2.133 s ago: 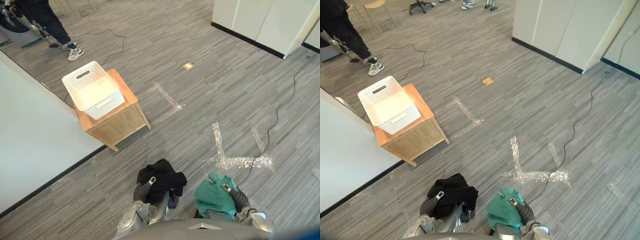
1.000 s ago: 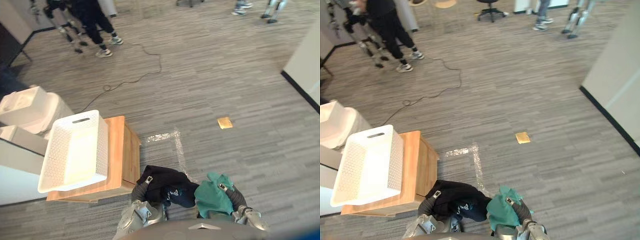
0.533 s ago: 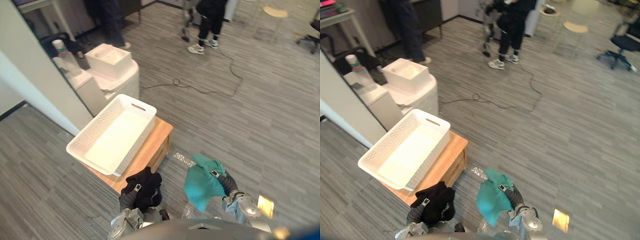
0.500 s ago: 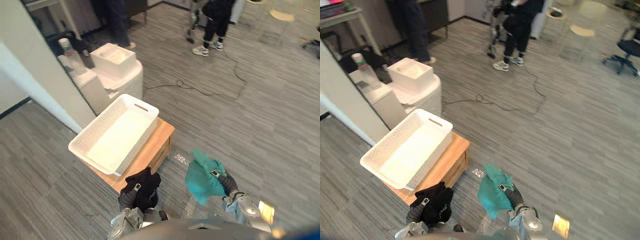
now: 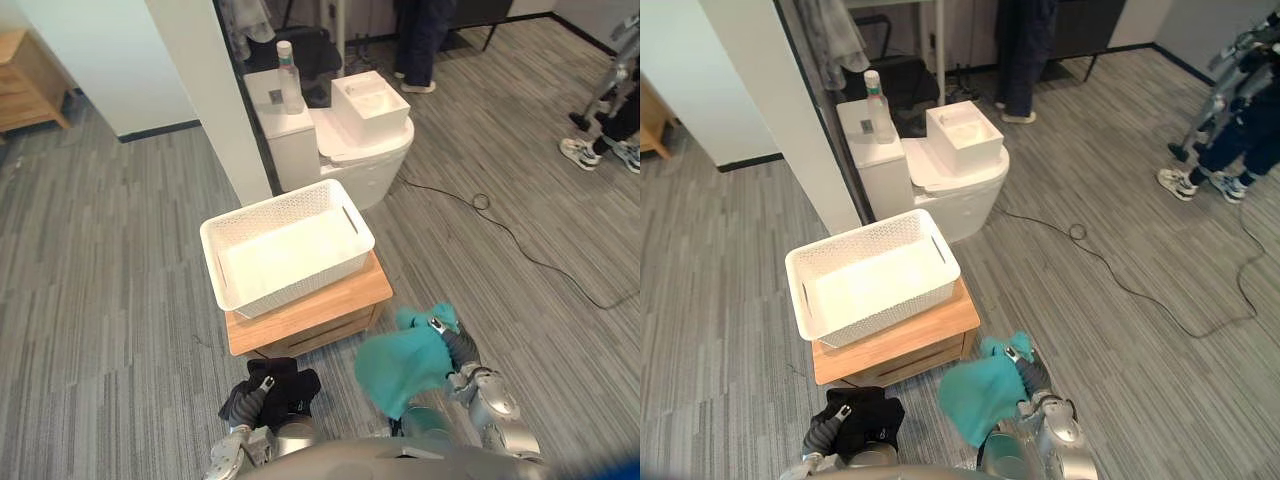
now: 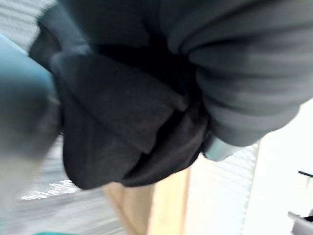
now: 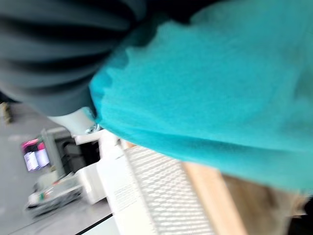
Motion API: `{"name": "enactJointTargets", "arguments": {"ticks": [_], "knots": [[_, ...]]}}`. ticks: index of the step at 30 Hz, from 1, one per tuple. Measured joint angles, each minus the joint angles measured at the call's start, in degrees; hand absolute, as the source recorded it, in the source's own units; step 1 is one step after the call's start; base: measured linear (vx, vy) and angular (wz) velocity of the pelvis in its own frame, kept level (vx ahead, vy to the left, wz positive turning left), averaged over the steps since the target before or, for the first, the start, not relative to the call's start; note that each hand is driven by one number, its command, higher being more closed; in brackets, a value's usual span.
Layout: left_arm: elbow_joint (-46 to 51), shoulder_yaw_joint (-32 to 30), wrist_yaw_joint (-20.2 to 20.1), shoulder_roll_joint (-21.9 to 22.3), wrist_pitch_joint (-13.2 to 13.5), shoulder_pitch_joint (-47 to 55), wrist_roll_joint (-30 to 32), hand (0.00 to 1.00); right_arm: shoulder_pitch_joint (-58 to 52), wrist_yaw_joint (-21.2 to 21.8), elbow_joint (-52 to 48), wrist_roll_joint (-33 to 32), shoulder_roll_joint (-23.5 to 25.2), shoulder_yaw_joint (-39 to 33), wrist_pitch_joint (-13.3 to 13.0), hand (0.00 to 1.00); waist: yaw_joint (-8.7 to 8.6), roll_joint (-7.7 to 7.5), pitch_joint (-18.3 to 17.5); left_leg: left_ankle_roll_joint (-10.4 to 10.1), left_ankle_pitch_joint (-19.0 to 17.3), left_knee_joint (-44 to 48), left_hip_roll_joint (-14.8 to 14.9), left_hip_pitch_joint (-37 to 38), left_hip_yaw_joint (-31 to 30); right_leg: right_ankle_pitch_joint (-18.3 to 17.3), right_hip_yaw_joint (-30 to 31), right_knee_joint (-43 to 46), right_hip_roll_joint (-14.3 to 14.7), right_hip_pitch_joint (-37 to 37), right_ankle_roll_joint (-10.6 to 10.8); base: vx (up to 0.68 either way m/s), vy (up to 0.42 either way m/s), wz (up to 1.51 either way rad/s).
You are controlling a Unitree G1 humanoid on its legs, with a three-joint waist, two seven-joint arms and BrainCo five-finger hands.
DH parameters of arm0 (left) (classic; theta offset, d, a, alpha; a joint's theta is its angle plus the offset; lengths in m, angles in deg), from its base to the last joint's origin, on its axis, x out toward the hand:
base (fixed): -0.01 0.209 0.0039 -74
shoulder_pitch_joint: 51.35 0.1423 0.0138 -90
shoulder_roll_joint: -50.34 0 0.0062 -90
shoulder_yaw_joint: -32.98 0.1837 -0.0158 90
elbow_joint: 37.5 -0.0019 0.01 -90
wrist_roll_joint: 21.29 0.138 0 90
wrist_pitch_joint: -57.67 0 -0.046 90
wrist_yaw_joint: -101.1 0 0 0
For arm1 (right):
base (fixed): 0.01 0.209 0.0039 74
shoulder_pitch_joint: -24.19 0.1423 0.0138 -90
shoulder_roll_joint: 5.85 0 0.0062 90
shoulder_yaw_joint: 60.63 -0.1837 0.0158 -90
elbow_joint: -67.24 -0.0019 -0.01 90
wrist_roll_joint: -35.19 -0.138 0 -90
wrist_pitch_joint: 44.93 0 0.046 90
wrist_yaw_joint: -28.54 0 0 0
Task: Tidy the bed and pick cloth on bed and put in laundry
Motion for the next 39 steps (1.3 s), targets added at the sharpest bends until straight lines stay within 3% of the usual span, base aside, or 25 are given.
{"name": "enactJointTargets", "arguments": {"ticks": [1, 3, 4, 7, 9, 11, 13, 14, 16, 17, 20, 22, 23, 24, 25, 26, 27, 29, 30, 31, 32, 35, 39], "knots": [[1.02, -0.07, -0.5, 0.31, -0.15, -0.02, 0.01, 1.0, -0.61, -0.06, 0.02, 0.0, -0.09, -0.12, 0.23, 1.0, -0.14, -0.05, 0.19, -0.03, 0.86, 6.81, 0.85, -3.26, 2.7, -0.43, -1.62, -0.82, -0.26, 1.82, -0.48, 0.2, -0.154, 0.96], [2.82, -0.53, -1.93, 1.41, -0.41, 0.08, 0.18, 1.0, -2.83, -0.12, 0.0, 0.16, 0.02, -0.31, 0.26, 1.0, -0.33, -0.12, 0.87, 0.4, 6.37, 18.68, 4.35, -8.07, 10.99, -0.3, -5.44, -5.46, -0.44, 8.55, -1.15, 0.23, -0.15, 0.82], [3.0, -0.55, -2.2, 1.69, -0.4, -0.03, 0.32, 1.0, -3.47, -0.09, -0.03, 0.4, 0.06, -0.34, 0.21, 1.0, -0.25, -0.59, 0.91, 1.2, 5.85, 19.66, 4.76, -8.36, 13.44, -0.07, -6.38, -6.54, -0.69, 9.91, -1.4, 0.24, -0.132, 0.5], [3.1, 0.89, -3.8, 2.26, -0.9, -0.26, 0.67, 1.0, -2.99, -0.11, -0.02, 3.04, -0.1, -2.66, -0.11, 1.0, -1.31, 1.7, 0.95, 2.77, 2.83, 12.46, 4.41, -8.33, 24.24, -0.03, -9.13, -8.82, -0.8, 13.18, -1.87, 0.19, -0.023, 0.35], [3.11, 1.0, -4.23, 2.3, -1.85, -0.67, 0.73, 1.0, -2.57, -0.45, -0.04, 3.96, -0.1, -4.18, -0.18, 1.0, -1.68, 1.71, 0.93, 5.48, 2.85, 4.38, 1.75, -6.67, 29.99, -0.08, -10.39, -9.09, -1.54, 13.35, -1.82, 0.25, 0.055, 0.55], [4.62, 2.09, -4.23, 2.11, -2.29, -0.8, 1.29, 1.0, -2.86, -1.36, -0.86, 4.66, 0.18, -4.56, -0.21, 1.0, -2.18, 0.81, 1.11, 6.66, 4.48, -5.76, -1.73, -2.82, 30.4, -0.02, -12.07, -7.13, -2.3, 12.74, -1.73, 0.24, 0.061, 0.66], [5.0, 2.66, -4.28, 2.15, -3.34, -0.35, 1.41, 1.0, -2.73, -2.56, -1.64, 5.0, 0.77, -4.73, -0.25, 1.0, -1.81, 0.68, 1.3, 6.61, 5.27, -7.34, -1.08, -1.53, 29.36, -1.15, -12.46, -0.35, -2.66, 9.7, -1.2, 0.15, -0.007, 0.36], [4.95, 2.7, -4.43, 2.14, -3.77, 0.15, 1.97, 1.0, -2.91, -4.0, -2.56, 5.2, 1.55, -4.75, -0.99, 1.0, -2.13, 0.86, 1.1, 6.4, 5.4, -8.46, -0.6, -0.24, 29.0, -2.58, -12.38, -4.31, -1.83, 10.17, -0.31, 0.2, -0.083, 0.17], [4.91, 2.72, -4.66, 1.07, -4.23, 1.13, 2.88, 1.0, -3.24, -6.11, -5.22, 5.27, 2.23, -4.86, -1.88, 1.0, -2.01, -1.17, 0.36, 5.41, 5.94, -11.31, -2.27, 1.99, 29.39, 3.01, -12.34, -13.12, -2.32, 10.88, -0.21, 0.16, -0.141, 0.12], [4.38, 2.77, -4.65, 1.06, -5.49, 0.7, 3.04, 1.0, -3.48, -7.9, -7.1, 5.23, 2.04, -7.13, -2.76, 1.0, -3.01, -0.65, -0.44, 4.0, 6.89, -14.42, -2.54, 3.57, 28.93, 2.97, -13.1, -12.76, -2.24, 11.86, 0.1, 0.2, -0.132, 0.16], [5.03, 4.74, -5.97, 1.96, -6.39, 0.1, 3.33, 1.0, -3.06, -10.99, -13.93, 5.1, 0.26, -15.38, -5.04, 1.0, -3.5, 0.81, -0.85, 3.21, 8.38, -18.97, -2.82, 5.77, 29.01, 2.57, -13.51, -9.45, -1.94, 10.69, 0.58, 0.17, -0.046, 0.04], [4.98, 4.8, -6.0, 1.78, -7.2, -0.67, 3.33, 1.0, -1.8, -11.58, -18.09, 5.55, -2.82, -19.16, -5.35, 1.0, -4.45, 1.0, -0.79, 3.11, 7.71, -18.75, -2.53, 6.19, 27.91, 1.25, -13.7, 0.74, -3.27, 7.02, 2.49, 0.03, 0.036, 0.18], [4.97, 4.78, -6.02, 0.98, -7.18, -0.97, 3.33, 1.0, -0.07, -11.68, -20.28, 5.8, -4.82, -20.65, -5.87, 1.0, -4.9, 0.53, -0.52, 3.22, 7.54, -18.86, -2.64, 6.82, 27.21, 1.24, -13.58, 9.26, -4.97, 3.89, 2.46, 0.02, 0.05, 0.37], [4.89, 4.79, -5.97, -0.58, -7.05, -1.37, 3.33, 1.0, 2.1, -11.62, -22.29, 5.71, -6.07, -22.94, -6.41, 1.0, -5.22, -1.38, 0.42, 3.54, 6.99, -19.1, -3.08, 8.32, 26.01, 1.55, -12.41, 17.45, -6.88, 1.55, 2.67, 0.03, 0.014, 0.38], [4.79, 4.73, -5.94, -1.39, -7.05, -1.48, 3.33, 1.0, 3.17, -11.56, -22.9, 5.67, -6.44, -23.78, -6.7, 1.0, -5.25, -1.74, 0.59, 3.54, 6.26, -19.08, -3.12, 8.89, 25.5, 2.37, -11.69, 21.27, -7.38, 0.28, 2.35, 0.05, -0.018, 0.46], [4.0, 4.7, -5.94, -2.44, -7.02, -1.98, 3.35, 1.0, 4.13, -11.24, -24.22, 5.51, -6.92, -24.81, -7.05, 1.0, -5.44, -2.1, 0.65, 3.75, 5.5, -18.65, -2.15, 9.14, 23.79, 0.63, -8.55, 24.87, -6.47, -2.55, 0.49, 0.07, -0.059, 0.61], [2.68, 3.67, -5.92, -2.85, -6.43, -2.58, 3.34, 1.0, 4.18, -11.05, -27.12, 5.5, -7.93, -25.24, -7.04, 1.0, -5.68, -2.15, 0.38, 3.49, 5.35, -18.42, -0.64, 8.21, 21.8, -3.47, -5.86, 20.76, -3.59, -3.55, 0.52, 0.08, -0.05, 0.74], [0.55, 3.18, -5.97, -3.28, -5.79, -3.74, 3.43, 1.0, 4.59, -10.29, -33.06, 5.51, -9.49, -26.19, -6.96, 1.0, -6.51, -2.11, 0.29, 2.89, 5.74, -18.44, 0.66, 6.05, 17.6, -2.69, -1.47, 9.77, 0.41, -4.87, 0.82, 0.11, -0.056, 0.97], [-0.01, 3.19, -6.18, -3.64, -5.69, -3.94, 3.5, 1.0, 6.22, -9.69, -36.03, 5.52, -10.85, -26.82, -6.74, 1.0, -6.65, -3.35, -0.38, 1.49, 6.59, -18.63, -0.21, 5.36, 16.06, 2.69, 1.45, -0.81, 0.76, -3.81, 0.67, 0.23, -0.108, 0.91], [-0.15, 3.2, -6.41, -4.0, -5.7, -3.75, 3.56, 1.0, 7.33, -9.44, -36.92, 5.54, -11.59, -26.79, -6.64, 1.0, -6.55, -4.42, -0.99, 1.13, 6.61, -18.73, -1.25, 5.09, 15.36, 7.12, 2.08, -3.27, -0.82, -2.4, 0.48, 0.22, -0.118, 0.78], [-1.93, 3.18, -6.84, -3.72, -5.83, -4.42, 4.33, 1.0, 10.01, -8.54, -37.44, 5.52, -13.33, -26.9, -6.01, 1.0, -6.41, -4.34, -1.4, 0.73, 6.89, -18.84, -1.52, 4.67, 13.81, 6.39, 1.7, -6.92, -1.04, 0.1, 0.97, 0.18, -0.114, 0.54], [-1.89, 3.81, -8.66, -1.44, -5.81, -5.07, 4.6, 1.0, 19.16, -5.35, -35.94, 5.1, -17.32, -23.9, -2.53, 1.0, -5.36, -0.8, -1.42, 0.72, 7.21, -18.94, -0.31, 3.99, 13.45, 7.35, 0.1, -9.47, 0.1, 1.09, 0.41, 0.15, -0.079, 0.22], [-2.5, 3.8, -9.56, -1.2, -5.8, -5.3, 4.6, 1.0, 23.74, -1.49, -35.45, 4.49, -17.36, -18.47, 2.58, 1.0, -4.39, -0.64, -1.51, 0.7, 7.19, -18.87, -0.01, 4.94, 13.33, 7.45, -0.2, -9.75, 0.6, 2.8, 0.26, 0.0, -0.031, 0.1]]}}
